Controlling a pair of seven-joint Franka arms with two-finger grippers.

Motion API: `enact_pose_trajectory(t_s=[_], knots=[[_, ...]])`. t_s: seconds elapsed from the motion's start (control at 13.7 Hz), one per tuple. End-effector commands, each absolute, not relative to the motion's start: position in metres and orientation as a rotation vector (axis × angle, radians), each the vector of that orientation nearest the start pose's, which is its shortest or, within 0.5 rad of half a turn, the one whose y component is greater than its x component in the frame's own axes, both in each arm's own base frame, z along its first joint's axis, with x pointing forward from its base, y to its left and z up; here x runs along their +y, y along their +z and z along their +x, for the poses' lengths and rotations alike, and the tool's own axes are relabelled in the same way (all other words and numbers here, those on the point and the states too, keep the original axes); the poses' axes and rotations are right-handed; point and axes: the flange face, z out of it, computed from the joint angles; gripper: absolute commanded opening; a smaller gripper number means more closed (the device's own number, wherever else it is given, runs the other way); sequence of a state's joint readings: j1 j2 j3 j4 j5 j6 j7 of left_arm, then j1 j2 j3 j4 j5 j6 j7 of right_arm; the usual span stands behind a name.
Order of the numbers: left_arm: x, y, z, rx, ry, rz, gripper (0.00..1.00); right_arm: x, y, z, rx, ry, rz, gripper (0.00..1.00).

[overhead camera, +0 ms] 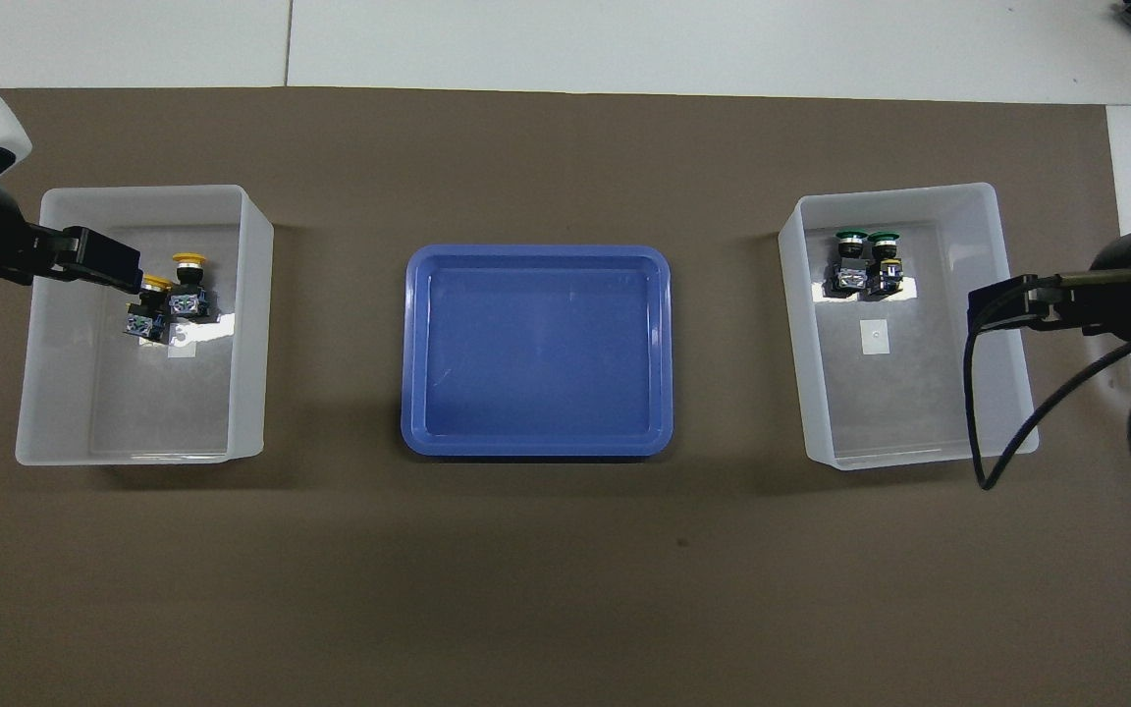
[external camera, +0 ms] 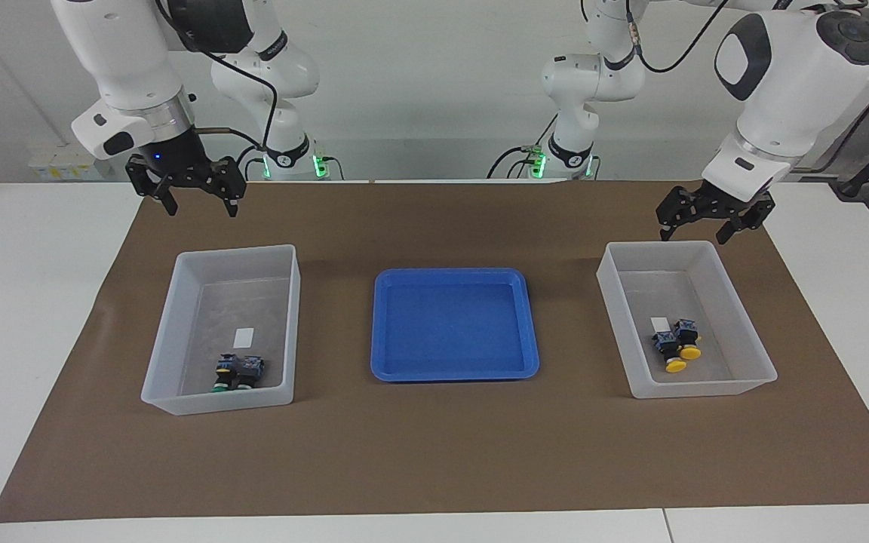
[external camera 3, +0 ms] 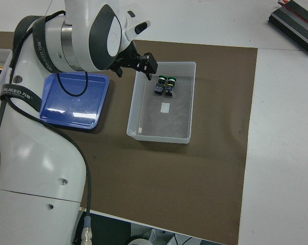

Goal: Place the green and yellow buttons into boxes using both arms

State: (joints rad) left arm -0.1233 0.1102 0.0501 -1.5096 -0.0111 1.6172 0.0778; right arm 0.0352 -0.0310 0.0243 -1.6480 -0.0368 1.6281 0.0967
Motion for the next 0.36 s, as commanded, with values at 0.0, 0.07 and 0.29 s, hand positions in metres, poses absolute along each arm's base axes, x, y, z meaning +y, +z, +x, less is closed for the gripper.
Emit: enact_pose_trajectory(t_s=[0.0,0.07,0.29], knots=[[-0.0437,0.5968,0.5806,0.236,0.012,-3.142,1.00,0.0338,0.6071,0.5376,0.024,0.016,-3.146,1.00],[-0.0436,0.5977,0.5802,0.236,0.009,-3.142,1.00,0.0346,0.6072,0.5377,0.051,0.015,-3.139,1.00],[-0.0427,0.5969,0.5802,0.233,0.012,-3.143,1.00,0.0372,0.6064,0.5367,0.076,0.024,-3.122,1.00]])
